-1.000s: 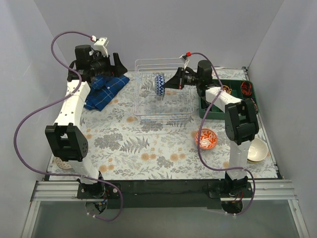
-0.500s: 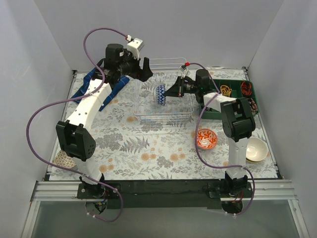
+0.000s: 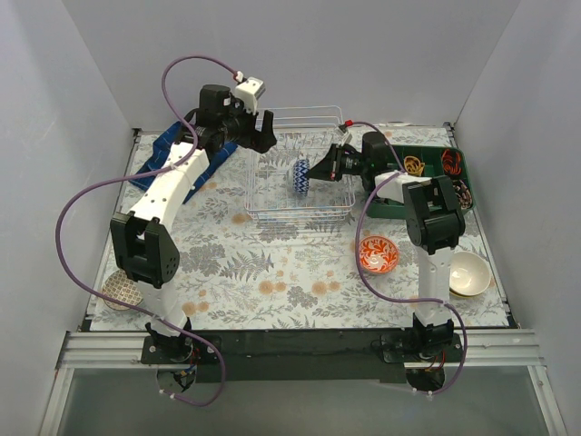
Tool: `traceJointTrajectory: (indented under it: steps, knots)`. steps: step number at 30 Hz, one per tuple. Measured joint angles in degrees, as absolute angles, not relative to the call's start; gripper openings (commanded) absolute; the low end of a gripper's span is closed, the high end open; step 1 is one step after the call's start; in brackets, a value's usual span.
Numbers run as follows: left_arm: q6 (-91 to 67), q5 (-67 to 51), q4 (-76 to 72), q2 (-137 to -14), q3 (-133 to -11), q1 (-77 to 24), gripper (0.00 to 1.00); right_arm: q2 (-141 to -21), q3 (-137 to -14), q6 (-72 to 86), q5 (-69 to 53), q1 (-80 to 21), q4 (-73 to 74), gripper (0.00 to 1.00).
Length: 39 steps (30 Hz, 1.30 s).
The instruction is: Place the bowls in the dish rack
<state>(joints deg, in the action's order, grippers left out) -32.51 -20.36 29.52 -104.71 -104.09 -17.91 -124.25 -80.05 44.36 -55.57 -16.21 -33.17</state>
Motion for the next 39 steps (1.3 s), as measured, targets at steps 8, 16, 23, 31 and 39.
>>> traceJointTrajectory:
  steps: [8,16,23,31,39]
  knots:
    - [-31.18,-20.86,28.82,-104.71,-100.64,-17.98,0.75,-124.25,-80.42,42.68,-54.98,-15.62,-31.00,0.19]
    - [-30.26,-22.39,28.71,-106.56,-95.94,-18.09,0.63,-123.70,-81.19,37.71,-52.45,-13.52,-22.94,0.36]
    - [-30.50,-24.53,28.12,-110.65,-95.96,-18.13,0.59,-121.10,-82.61,31.51,-47.11,-13.74,-12.95,0.51]
    - [-31.33,-25.78,26.24,-111.33,-95.96,-18.13,0.59,-116.25,-87.11,24.82,-35.48,-13.50,1.37,0.62]
    - [-31.81,-25.89,24.40,-111.33,-95.09,-18.13,0.58,-113.82,-91.55,20.16,-26.74,-13.45,9.34,0.59]
